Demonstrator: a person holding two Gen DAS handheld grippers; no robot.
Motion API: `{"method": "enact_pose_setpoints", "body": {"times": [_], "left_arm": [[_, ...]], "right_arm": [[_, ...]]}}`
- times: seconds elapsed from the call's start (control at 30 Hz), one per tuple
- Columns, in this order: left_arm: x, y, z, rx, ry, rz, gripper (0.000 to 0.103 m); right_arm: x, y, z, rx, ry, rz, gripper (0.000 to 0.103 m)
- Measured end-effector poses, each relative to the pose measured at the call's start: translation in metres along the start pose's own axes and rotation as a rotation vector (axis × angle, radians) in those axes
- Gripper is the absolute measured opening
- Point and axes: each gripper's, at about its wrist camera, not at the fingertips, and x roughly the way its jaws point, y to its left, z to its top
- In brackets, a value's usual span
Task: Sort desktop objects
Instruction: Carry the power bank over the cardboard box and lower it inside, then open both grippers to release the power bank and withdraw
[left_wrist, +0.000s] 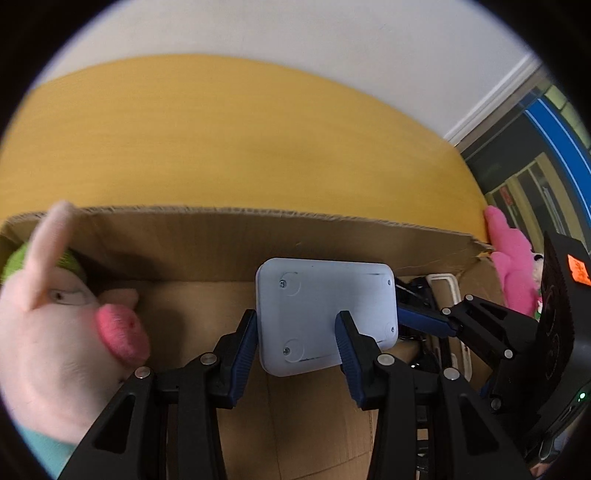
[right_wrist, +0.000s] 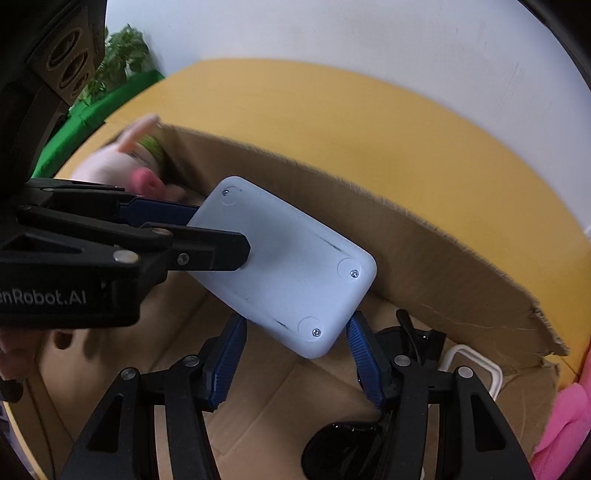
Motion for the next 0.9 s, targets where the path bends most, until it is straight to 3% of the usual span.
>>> {"method": "enact_pose_setpoints", "body": {"times": [0.27,0.43,0.6,0.63,0.7,0.73,0.83,0.9], "left_arm": [[0.019,0.003,0.01,-0.036,0.053,0.033,0.048],[-0.008,-0.006,0.004,0.002,0.009,0.044,0.046],[-0.117,-0.03,-0.028,0.147,-0.21,0.097,0.048],[-0.146,-0.034,-0.041,0.183,-0.264,0.127,0.05],[-0.216,-0.04,-0.079,0.236,-0.398,0.205,0.066],[-0.236,-0.041,-0.092,0.249,-0.439,0.226,0.081],[-0.319,-0.038,-0.149,0.314,-0.629,0.302,0.086],[-0.35,-0.039,-0.185,0.321,-0.703,0.35,0.089]], "right_arm": [[0.011,-0.004,0.003,0.038,0.026,0.01,0.054],[-0.011,0.002,0.005,0.039,-0.002,-0.056,0.06],[-0.103,0.028,-0.016,0.036,-0.161,-0.084,0.077],[-0.128,0.037,-0.026,0.02,-0.211,-0.088,0.085],[-0.188,0.055,-0.058,0.002,-0.323,-0.104,0.094],[-0.217,0.062,-0.075,0.0,-0.376,-0.115,0.099],[-0.29,0.098,-0.115,0.001,-0.532,-0.163,0.103],[-0.324,0.13,-0.137,0.016,-0.609,-0.168,0.103]]}}
